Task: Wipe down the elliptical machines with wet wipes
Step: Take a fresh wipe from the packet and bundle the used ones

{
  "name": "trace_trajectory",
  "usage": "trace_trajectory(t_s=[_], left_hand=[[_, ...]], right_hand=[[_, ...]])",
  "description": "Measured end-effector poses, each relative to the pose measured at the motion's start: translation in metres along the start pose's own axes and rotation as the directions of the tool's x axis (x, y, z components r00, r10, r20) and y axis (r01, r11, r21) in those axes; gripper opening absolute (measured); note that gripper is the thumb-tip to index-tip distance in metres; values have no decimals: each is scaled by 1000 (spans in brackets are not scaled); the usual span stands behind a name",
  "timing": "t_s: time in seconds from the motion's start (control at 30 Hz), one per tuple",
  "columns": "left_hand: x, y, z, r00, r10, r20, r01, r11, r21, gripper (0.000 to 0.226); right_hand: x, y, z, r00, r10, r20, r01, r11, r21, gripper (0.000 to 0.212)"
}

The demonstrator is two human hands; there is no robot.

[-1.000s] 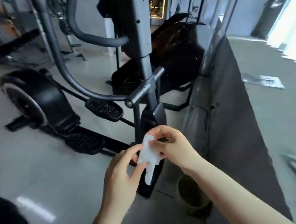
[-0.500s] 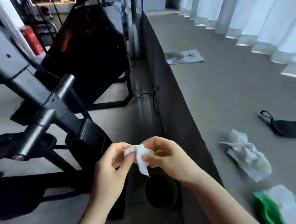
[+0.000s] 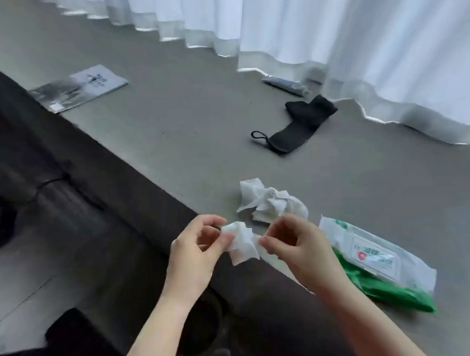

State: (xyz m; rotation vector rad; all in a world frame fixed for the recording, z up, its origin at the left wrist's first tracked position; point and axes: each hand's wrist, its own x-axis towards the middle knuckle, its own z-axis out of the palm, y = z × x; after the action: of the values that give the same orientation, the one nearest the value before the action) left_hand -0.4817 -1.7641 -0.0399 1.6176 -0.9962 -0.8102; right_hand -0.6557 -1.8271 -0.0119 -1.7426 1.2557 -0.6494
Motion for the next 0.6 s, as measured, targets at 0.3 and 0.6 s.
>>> trace_trajectory(t_s=[0.3, 0.6], left_hand=[[25, 17, 74, 871, 95, 481, -56, 994, -94, 10], [96, -10, 86, 945, 285, 160, -326, 853, 407, 30]], right_hand=[[-34, 24, -34, 939, 197, -284, -192, 980, 46, 15], [25, 45, -63, 961, 103, -256, -186, 928, -324, 14]])
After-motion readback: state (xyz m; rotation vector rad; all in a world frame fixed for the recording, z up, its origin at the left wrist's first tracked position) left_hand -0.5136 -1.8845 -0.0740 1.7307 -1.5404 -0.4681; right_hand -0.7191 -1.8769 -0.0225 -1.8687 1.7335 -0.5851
